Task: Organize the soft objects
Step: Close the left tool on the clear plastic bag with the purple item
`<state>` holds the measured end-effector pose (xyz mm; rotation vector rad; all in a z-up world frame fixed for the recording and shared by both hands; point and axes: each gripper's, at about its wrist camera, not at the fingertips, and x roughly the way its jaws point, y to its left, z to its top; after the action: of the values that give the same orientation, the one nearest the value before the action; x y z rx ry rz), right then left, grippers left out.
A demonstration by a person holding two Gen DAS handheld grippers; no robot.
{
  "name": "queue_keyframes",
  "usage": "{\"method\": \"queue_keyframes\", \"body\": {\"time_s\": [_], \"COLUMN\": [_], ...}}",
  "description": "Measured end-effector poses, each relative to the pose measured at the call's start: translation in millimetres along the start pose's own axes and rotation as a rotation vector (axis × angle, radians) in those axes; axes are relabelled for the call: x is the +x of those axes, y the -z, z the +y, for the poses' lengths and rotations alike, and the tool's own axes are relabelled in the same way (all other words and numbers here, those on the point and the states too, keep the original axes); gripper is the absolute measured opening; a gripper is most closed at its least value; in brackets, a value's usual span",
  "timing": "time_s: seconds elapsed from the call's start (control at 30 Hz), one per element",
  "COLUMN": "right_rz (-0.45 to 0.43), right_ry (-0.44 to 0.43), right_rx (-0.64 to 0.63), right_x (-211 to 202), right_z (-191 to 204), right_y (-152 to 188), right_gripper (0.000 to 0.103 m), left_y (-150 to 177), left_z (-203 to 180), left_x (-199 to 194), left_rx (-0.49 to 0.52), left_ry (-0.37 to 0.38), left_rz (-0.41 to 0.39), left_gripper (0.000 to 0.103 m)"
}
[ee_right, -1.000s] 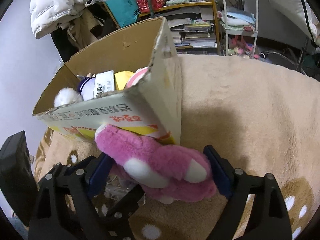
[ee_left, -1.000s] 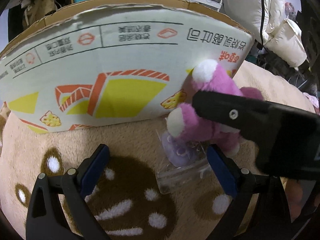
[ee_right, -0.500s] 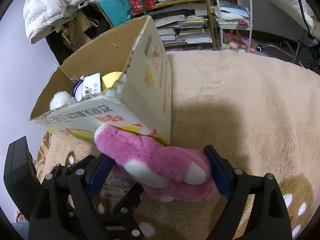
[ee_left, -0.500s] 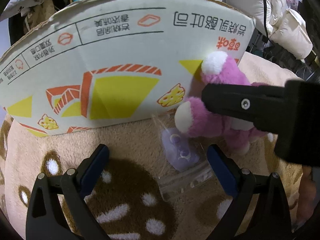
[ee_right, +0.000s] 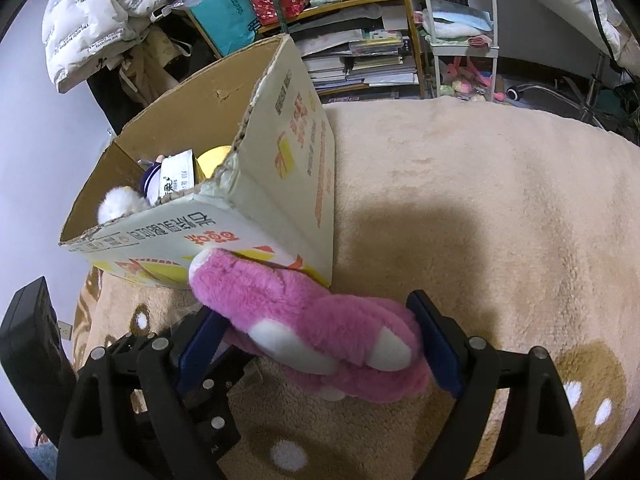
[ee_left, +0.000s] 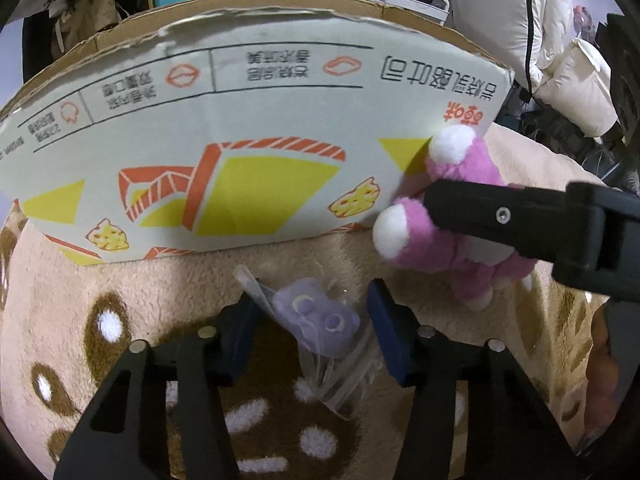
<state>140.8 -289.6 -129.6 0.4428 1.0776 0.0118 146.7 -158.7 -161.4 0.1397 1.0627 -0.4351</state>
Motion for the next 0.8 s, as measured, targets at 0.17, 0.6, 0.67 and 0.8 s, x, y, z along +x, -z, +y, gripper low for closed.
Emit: {"method": "queue_keyframes", "body": {"time_s": [0.17, 0.6, 0.67, 0.8], "right_rz": [0.009, 0.006, 0.004, 0.000], "right_ry": [0.004, 0.018, 0.018, 0.018], "right_rx": [-0.010, -0.031, -0.034, -0.044], "right_x": [1.9, 2.0, 1.4, -0.7], "right_z": [2.6, 10.1, 9.7, 9.1], "right_y": [1.2, 3.1, 3.4, 4.7], "right_gripper": [0.093, 0.093, 0.093, 0.093], "left_y": [3.1, 16.9, 18.4, 18.1], "left_z": [7.7, 19.5, 22.7, 40.1], "left_x": [-1.9, -10.6, -12.5, -22.7], "left_rx": [-0.027, -0.078, -0.082, -0.143], "left_ry": [0.014, 0.047, 0.049, 0.090], "left_rz": [0.015, 0.074, 0.070, 0.066], "left_gripper": [0.046, 0.043, 0.037, 0.025]}}
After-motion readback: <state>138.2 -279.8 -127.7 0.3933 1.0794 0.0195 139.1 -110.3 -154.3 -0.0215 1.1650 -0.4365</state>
